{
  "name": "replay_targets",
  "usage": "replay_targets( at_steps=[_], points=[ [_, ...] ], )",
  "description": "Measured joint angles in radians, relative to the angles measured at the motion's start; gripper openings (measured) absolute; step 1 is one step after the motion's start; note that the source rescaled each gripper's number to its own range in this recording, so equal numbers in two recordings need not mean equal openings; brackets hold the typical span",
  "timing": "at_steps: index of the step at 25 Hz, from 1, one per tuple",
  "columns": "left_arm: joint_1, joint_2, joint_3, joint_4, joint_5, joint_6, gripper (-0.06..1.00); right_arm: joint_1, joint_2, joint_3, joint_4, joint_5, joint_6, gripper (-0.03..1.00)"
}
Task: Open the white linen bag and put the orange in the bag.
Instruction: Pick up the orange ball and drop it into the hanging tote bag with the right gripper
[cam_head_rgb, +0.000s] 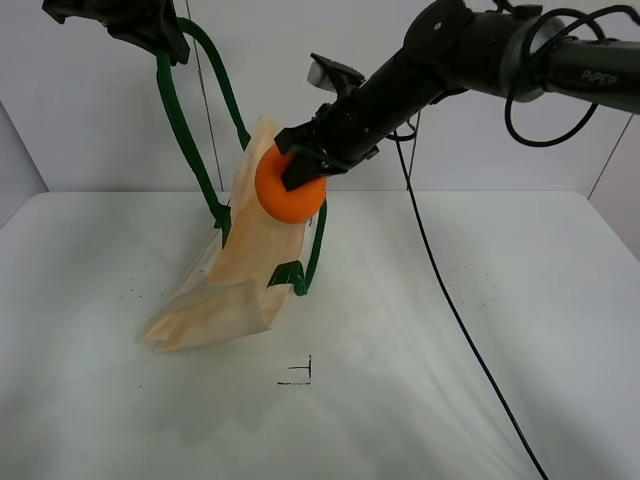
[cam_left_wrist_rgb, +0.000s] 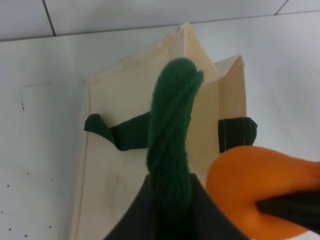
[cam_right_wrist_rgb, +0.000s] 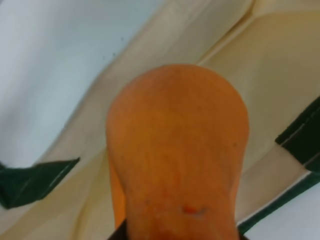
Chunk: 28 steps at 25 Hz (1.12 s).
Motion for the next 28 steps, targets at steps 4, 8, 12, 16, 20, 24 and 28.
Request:
replay_targets(
  at_steps=[4, 8, 12, 16, 20, 24, 28],
  points=[
    [0.0, 0.0, 0.0, 0.0, 0.0, 0.0, 0.0, 0.015, 0.064, 0.0, 0.045, -0.07, 0.0, 0.0],
    [0.0, 0.0, 0.0, 0.0, 0.0, 0.001, 0.0, 0.016, 0.117, 0.0, 0.118, -0.139, 0.003, 0.0],
    [0.0, 0.0, 0.0, 0.0, 0.0, 0.001, 0.0, 0.019, 0.139, 0.0, 0.16, -0.161, 0.003, 0.0],
    [0.0, 0.0, 0.0, 0.0, 0.0, 0.003, 0.0, 0.031, 0.14, 0.0, 0.166, -0.164, 0.003, 0.02],
    [0.0, 0.0, 0.0, 0.0, 0.0, 0.003, 0.0, 0.05, 0.14, 0.0, 0.166, -0.168, 0.003, 0.65],
    [0.0, 0.0, 0.0, -0.001, 0.0, 0.003, 0.0, 0.064, 0.14, 0.0, 0.166, -0.168, 0.003, 0.96],
    [0.0, 0.0, 0.0, -0.011, 0.001, 0.003, 0.0, 0.062, 0.132, 0.0, 0.107, -0.152, 0.032, 1.0]
  ],
)
